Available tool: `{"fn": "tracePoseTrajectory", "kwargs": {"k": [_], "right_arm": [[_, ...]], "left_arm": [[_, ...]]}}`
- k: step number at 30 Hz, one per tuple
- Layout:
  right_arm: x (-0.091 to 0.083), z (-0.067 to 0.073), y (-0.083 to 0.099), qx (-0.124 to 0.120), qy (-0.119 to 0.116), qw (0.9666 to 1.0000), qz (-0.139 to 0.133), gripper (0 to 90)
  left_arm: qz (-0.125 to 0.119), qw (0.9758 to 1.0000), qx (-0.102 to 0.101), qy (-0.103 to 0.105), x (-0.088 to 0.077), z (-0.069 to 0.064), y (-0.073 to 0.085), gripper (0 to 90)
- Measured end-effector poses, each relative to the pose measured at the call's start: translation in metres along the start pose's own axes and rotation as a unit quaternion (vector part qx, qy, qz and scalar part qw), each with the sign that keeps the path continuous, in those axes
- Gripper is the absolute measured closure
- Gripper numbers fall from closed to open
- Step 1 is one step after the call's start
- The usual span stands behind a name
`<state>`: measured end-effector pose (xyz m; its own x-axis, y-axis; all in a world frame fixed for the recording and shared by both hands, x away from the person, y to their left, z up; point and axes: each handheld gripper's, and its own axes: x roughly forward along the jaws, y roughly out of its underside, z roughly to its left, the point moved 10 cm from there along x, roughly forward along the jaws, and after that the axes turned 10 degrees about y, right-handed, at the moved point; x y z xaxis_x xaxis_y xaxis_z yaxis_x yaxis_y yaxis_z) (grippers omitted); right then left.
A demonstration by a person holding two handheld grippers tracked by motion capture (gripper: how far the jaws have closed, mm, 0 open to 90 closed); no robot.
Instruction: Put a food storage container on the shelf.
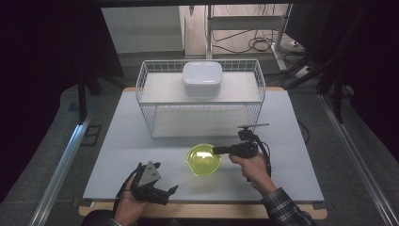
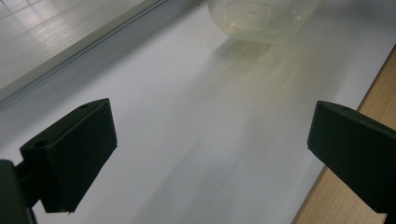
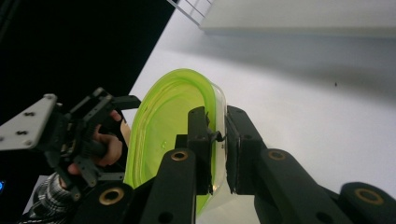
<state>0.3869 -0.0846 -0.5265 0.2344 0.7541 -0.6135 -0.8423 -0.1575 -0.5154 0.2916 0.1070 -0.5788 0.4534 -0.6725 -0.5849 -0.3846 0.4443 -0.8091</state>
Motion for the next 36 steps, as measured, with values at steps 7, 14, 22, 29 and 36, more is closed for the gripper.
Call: {"fn": "tracePoseTrajectory", "kwargs": {"k": [7, 14, 22, 29, 36], "right_arm": [[-0.017, 0.012, -0.011, -0.009, -0.004, 0.9998, -0.018, 81.5], [-0.032, 0.02, -0.024, -0.009, -0.01, 0.9993, -0.034, 81.5], [-0.05, 0.031, -0.04, -0.015, -0.014, 0.9985, -0.052, 81.5], [-0.062, 0.039, -0.054, -0.025, -0.012, 0.9974, -0.066, 81.5], [-0.069, 0.047, -0.066, -0.028, -0.014, 0.9967, -0.075, 81.5]], "left_arm": [[0.004, 1.0, 0.002, 0.001, 0.001, -0.001, 0.001, 0.9], [0.001, 1.0, 0.0, -0.001, 0.0, 0.001, 0.0, 1.0], [0.001, 1.0, -0.003, -0.001, 0.001, 0.001, 0.001, 0.8], [0.005, 1.0, -0.003, -0.001, 0.001, 0.001, 0.002, 0.8], [0.007, 1.0, -0.001, -0.001, 0.002, 0.001, 0.002, 0.8]]}}
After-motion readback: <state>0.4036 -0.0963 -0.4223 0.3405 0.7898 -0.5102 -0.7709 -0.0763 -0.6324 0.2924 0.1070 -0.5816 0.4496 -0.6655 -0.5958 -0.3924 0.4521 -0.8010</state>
